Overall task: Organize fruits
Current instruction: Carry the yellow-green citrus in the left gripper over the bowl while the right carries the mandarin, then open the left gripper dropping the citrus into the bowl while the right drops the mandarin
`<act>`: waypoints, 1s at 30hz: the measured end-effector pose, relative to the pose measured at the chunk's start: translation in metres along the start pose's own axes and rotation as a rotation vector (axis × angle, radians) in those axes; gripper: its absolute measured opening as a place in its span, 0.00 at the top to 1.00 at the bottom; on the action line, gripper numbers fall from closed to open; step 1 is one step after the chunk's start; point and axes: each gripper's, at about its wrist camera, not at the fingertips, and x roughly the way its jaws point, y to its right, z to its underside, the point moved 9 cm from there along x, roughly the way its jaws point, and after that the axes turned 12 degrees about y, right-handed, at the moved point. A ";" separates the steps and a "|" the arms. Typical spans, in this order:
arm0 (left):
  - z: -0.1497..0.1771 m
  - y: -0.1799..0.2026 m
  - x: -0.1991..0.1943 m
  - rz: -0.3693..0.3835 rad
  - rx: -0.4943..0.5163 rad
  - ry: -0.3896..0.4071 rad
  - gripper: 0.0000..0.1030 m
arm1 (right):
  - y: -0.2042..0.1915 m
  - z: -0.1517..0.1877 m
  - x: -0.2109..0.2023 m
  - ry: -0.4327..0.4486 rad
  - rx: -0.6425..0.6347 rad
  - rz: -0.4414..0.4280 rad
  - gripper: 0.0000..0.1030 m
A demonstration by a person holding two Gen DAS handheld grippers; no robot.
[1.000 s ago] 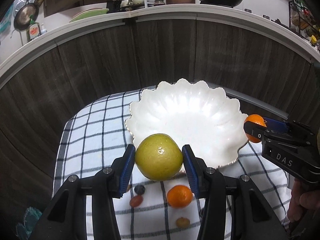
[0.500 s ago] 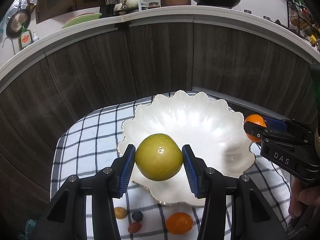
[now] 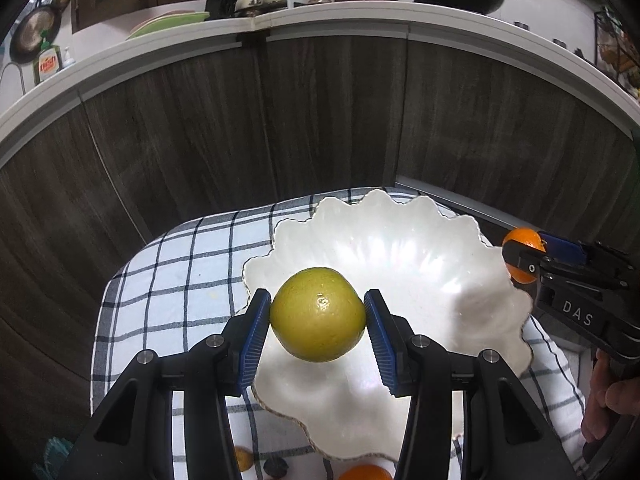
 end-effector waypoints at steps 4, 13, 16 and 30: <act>-0.002 -0.002 0.008 -0.009 -0.007 -0.002 0.54 | 0.002 -0.001 0.010 -0.027 0.018 0.008 0.56; 0.004 -0.006 0.027 -0.016 -0.049 -0.037 0.54 | 0.004 0.004 0.028 -0.062 0.041 0.029 0.56; 0.008 -0.005 0.031 -0.006 -0.058 -0.051 0.54 | 0.004 0.005 0.033 -0.073 0.044 0.039 0.56; -0.008 -0.007 0.018 -0.003 -0.073 -0.008 0.18 | 0.011 0.007 0.033 -0.095 0.079 0.069 0.24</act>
